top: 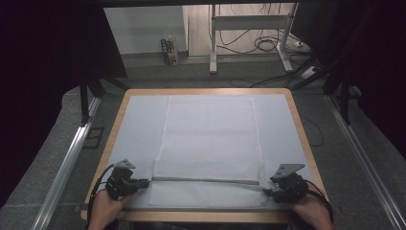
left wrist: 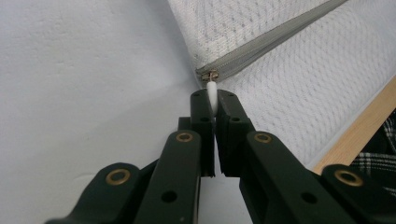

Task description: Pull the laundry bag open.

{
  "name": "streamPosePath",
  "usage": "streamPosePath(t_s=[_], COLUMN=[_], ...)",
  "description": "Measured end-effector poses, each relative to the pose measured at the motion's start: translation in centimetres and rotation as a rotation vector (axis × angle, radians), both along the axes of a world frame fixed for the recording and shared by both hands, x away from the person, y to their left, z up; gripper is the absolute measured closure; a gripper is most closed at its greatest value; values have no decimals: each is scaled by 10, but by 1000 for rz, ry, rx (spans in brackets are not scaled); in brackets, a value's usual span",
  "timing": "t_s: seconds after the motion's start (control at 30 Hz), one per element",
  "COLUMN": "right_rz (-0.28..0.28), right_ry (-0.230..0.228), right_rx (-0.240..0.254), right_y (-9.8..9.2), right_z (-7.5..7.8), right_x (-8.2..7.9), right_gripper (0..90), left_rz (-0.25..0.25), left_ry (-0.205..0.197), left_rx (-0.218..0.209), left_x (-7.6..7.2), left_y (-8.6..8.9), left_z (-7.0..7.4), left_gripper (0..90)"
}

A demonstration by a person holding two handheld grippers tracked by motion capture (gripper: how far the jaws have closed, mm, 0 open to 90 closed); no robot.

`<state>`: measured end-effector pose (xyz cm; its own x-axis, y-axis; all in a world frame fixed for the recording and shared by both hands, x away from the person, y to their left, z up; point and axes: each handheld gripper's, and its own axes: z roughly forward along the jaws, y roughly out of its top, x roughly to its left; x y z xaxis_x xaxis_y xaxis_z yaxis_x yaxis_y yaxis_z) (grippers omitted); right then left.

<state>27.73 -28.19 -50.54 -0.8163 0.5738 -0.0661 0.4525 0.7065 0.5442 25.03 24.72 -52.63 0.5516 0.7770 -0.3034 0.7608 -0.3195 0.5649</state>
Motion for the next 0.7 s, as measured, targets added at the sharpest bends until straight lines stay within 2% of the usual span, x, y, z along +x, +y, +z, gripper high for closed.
streamPosePath(t_s=[0.17, 0.27, 0.37, 0.43, 0.5, 0.6, 0.7], right_rz=[-18, -11, -17, -27, -39, -64, -81], right_ry=[13, -11, -40, -49, -58, -90, -115], right_rx=[44, 65, 83, 90, 109, 135, 153], right_y=[-8, -2, 3, 4, 3, 1, -1], right_z=[2, 2, 3, 2, 2, 5, 9], right_x=[-1, 0, 2, 4, 6, 7, 9], right_gripper=[453, 384, 275, 232, 165, 125, 84], left_rz=[-4, 6, 18, 21, 28, 36, 45], left_ry=[-4, -42, -92, -121, -163, -214, -248], left_rx=[0, 19, 32, 43, 50, 56, 58], left_x=[-4, -4, -5, -5, -5, -6, -6], left_y=[0, -2, -4, -6, -8, -9, -7], left_z=[-2, -1, 1, 1, 2, 5, 8], left_gripper=[862, 841, 667, 591, 448, 332, 236])
